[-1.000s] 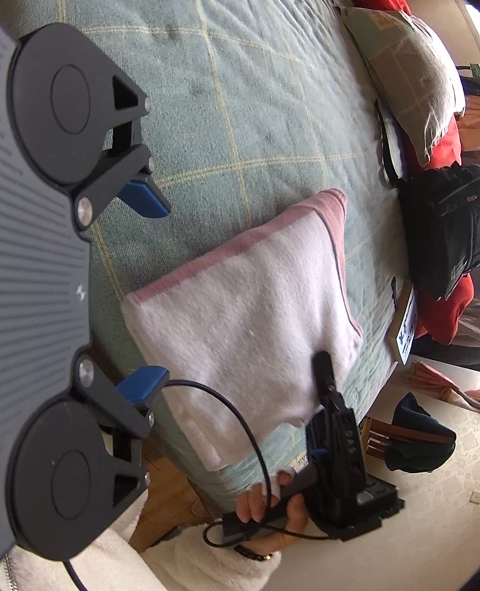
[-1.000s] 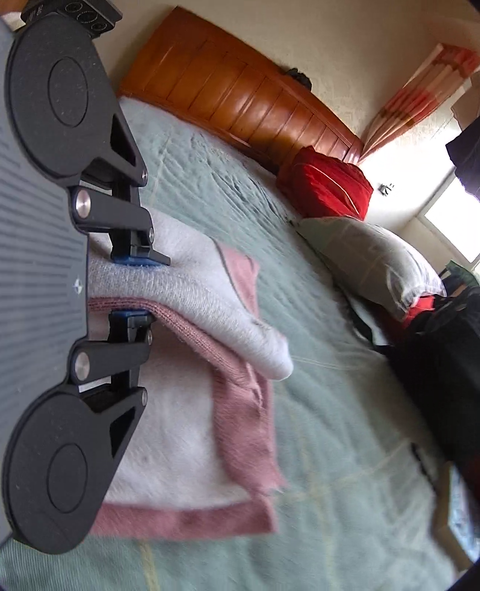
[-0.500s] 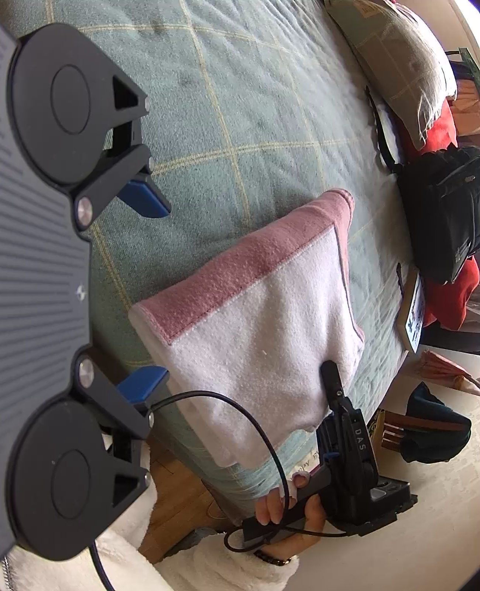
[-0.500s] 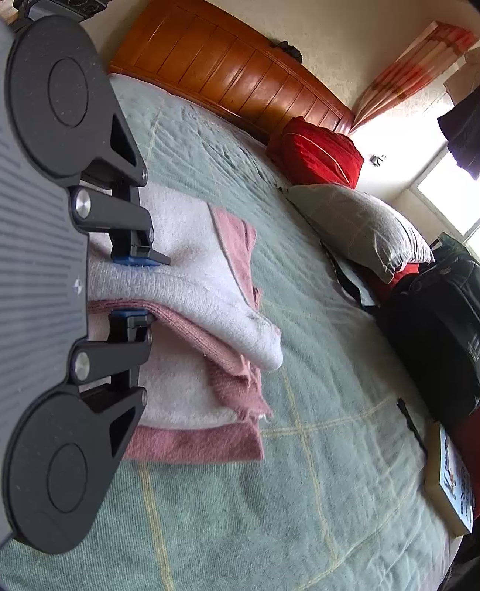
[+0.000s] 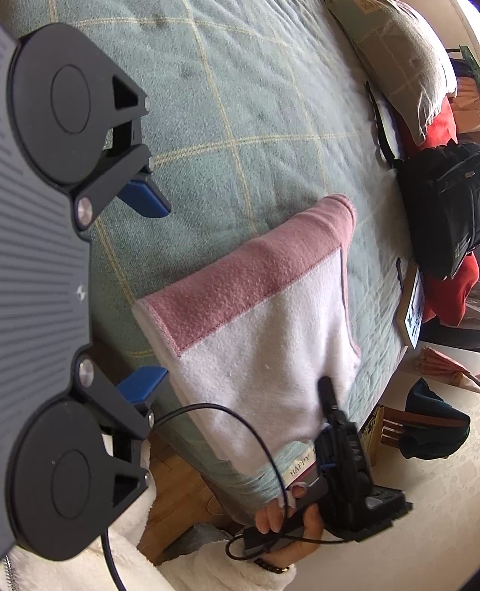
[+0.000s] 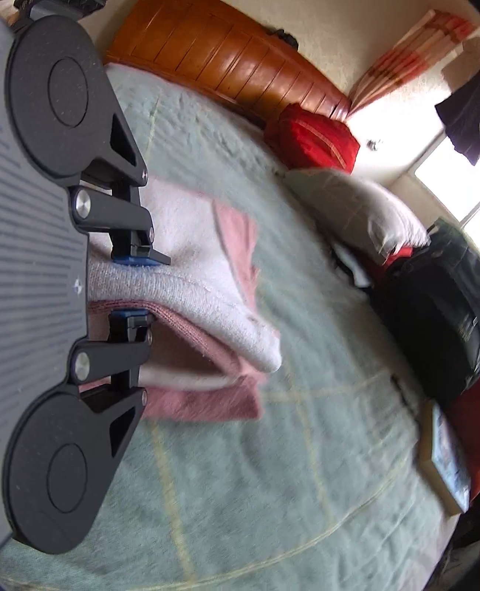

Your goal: Fold clothes

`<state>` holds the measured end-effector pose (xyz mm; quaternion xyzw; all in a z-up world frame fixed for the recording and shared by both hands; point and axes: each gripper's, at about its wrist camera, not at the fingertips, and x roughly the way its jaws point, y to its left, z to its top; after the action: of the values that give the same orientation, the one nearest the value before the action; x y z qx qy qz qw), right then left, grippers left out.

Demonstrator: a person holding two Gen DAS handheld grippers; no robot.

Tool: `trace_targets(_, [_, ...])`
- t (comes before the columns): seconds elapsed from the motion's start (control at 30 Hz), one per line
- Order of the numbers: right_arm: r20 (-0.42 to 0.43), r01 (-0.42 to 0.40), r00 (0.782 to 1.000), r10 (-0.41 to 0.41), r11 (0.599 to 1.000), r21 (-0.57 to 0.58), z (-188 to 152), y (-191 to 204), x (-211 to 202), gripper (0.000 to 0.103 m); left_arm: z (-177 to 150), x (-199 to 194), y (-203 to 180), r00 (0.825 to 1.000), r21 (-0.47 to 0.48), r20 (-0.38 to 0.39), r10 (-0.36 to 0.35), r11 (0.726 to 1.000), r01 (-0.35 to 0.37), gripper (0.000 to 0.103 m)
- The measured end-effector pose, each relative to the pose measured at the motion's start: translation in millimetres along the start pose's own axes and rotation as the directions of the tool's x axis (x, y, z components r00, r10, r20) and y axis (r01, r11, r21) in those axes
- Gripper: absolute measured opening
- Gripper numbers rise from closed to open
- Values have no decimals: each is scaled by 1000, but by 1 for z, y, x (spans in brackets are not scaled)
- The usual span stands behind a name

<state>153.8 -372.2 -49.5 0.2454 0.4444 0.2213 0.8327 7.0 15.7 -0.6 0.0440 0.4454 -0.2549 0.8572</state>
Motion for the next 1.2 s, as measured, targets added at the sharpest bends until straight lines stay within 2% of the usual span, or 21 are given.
trace_targets(0.13, [-15,-10,1000,11,998,63,-6,-20,8,25,1,3,0,1000,-2,-15,4,1000,-4,88])
trace_targets(0.3, [43,-16,999,17,1000,-13,3,-8,-10,25,4,4,-3,1000,4,-18,3,1000,-3,88])
trace_targets(0.37, [33,-5,999,5,1000,-18,4,-12,-8,25,5,5,-4,1000,3,-17,-4,1000,4,88])
trace_targets(0.43, [-15,-6,1000,6,1000,11,-2,-23,2,26,5,8,-3,1000,1,-27,-7,1000,7,88])
trace_targets(0.5, [-30,-48,998,49,998,39,-10,-34,8,27,6,12,-3,999,-3,-44,-2,1000,2,88])
trace_targets(0.63, [5,-177,984,177,981,83,-9,-47,5,48,10,17,-5,997,-11,-74,8,1000,-9,88])
trace_targets(0.73, [43,-242,970,239,966,88,-1,-56,9,55,14,20,-6,996,-25,-85,8,1000,-10,88])
trace_targets(0.83, [84,-305,951,296,943,130,8,-69,20,56,20,23,-8,995,-37,-101,18,999,-22,88])
trace_targets(0.9, [107,-332,942,319,933,140,14,-75,27,54,25,24,-9,994,-35,-108,30,999,-34,88])
trace_targets(1.0, [127,-262,960,250,961,84,22,-70,29,25,32,25,-12,993,-33,-113,44,998,-48,88])
trace_targets(1.2, [130,-189,973,191,982,-24,29,-57,15,25,40,28,-16,994,-28,-102,35,999,-38,88])
